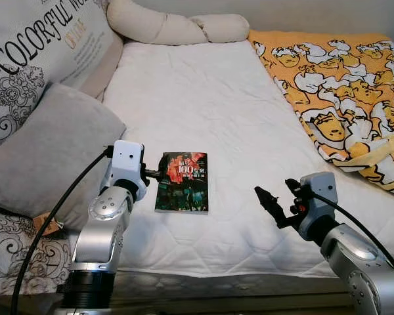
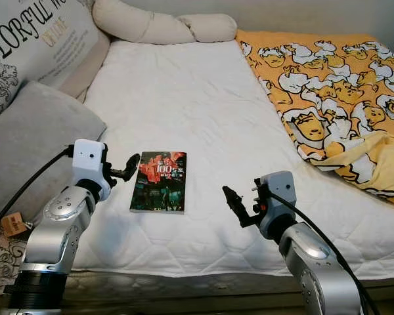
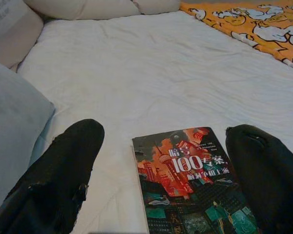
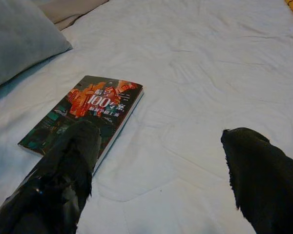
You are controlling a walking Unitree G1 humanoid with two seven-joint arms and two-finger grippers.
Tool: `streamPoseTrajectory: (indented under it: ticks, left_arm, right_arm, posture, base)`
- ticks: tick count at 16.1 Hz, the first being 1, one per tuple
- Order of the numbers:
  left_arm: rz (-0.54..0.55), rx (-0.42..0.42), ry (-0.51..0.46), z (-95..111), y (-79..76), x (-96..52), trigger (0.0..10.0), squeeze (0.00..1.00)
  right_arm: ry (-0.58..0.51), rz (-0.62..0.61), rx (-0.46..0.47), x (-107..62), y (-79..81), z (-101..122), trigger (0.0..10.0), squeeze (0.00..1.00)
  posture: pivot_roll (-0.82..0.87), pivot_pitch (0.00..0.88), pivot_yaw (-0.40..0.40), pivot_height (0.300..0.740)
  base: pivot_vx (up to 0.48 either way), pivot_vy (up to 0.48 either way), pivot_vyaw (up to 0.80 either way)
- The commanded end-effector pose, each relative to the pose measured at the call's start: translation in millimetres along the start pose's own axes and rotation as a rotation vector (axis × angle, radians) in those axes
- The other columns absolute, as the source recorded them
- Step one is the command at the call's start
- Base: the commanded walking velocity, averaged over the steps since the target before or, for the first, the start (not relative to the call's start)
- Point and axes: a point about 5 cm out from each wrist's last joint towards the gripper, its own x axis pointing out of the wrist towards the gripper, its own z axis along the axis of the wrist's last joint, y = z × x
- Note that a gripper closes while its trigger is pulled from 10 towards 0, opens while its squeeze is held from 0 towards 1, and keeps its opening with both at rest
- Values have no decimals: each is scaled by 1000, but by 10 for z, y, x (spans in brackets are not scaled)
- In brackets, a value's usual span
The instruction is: Clean up the room
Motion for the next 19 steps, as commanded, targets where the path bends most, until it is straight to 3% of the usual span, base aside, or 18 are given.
streamPoseTrajectory:
  ticks: [1,7,8,9,11,19]
  left_arm:
    - [1,12,-12,38,-7,0,10000,0]
    - [1,12,-12,38,-7,0,10000,0]
    - [12,33,-9,55,-8,-77,10000,0]
    - [150,87,34,-108,253,-413,10000,0]
    - [199,103,53,-183,353,-539,10000,0]
    - [186,120,46,-125,310,-521,10000,0]
  right_arm:
    - [-6,-16,-8,-5,-34,20,10000,0]
    - [-6,-16,-8,-5,-34,20,10000,0]
    - [-30,-48,-1,25,-36,6,10000,0]
    - [-88,-152,-2,266,20,-32,10000,0]
    - [-97,-170,-15,362,83,-57,10000,0]
    - [-136,-186,-1,459,114,-75,10000,0]
  posture:
    - [-128,0,10,740]
    - [-128,0,10,740]
    - [-120,0,8,740]
    - [-21,0,-33,740]
    - [-30,0,-33,740]
    - [-32,0,-28,740]
  base:
    - [0,0,0]
    - [0,0,0]
    - [0,0,0]
    - [0,0,0]
    - [0,0,0]
    - [0,-247,0]
